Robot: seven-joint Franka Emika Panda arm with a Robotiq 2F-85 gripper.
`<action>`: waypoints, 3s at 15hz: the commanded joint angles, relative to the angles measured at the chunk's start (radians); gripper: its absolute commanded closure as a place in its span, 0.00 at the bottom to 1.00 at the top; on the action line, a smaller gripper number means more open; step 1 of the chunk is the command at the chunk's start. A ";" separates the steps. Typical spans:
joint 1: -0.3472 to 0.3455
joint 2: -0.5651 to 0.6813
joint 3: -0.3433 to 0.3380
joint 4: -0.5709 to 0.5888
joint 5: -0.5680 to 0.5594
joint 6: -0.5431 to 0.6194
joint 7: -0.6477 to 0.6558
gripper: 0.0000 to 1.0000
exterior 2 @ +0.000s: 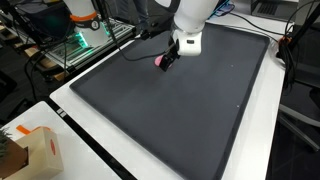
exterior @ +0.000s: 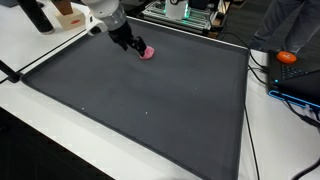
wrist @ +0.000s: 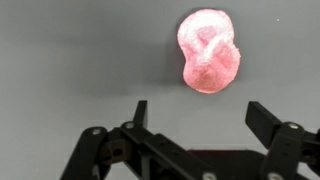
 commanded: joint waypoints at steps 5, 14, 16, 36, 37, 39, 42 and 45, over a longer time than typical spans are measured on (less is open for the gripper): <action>-0.049 -0.016 -0.036 -0.020 0.201 -0.026 0.174 0.00; -0.064 -0.084 -0.061 -0.097 0.259 -0.002 0.184 0.00; -0.058 -0.119 -0.055 -0.117 0.240 -0.001 0.132 0.00; 0.052 -0.519 0.033 -0.304 0.019 -0.047 -0.598 0.00; 0.058 -0.529 0.034 -0.312 0.017 -0.045 -0.644 0.00; 0.070 -0.543 0.037 -0.321 0.006 -0.042 -0.728 0.00; 0.074 -0.513 0.031 -0.285 0.026 -0.050 -0.699 0.00; 0.076 -0.516 0.031 -0.288 0.024 -0.050 -0.712 0.00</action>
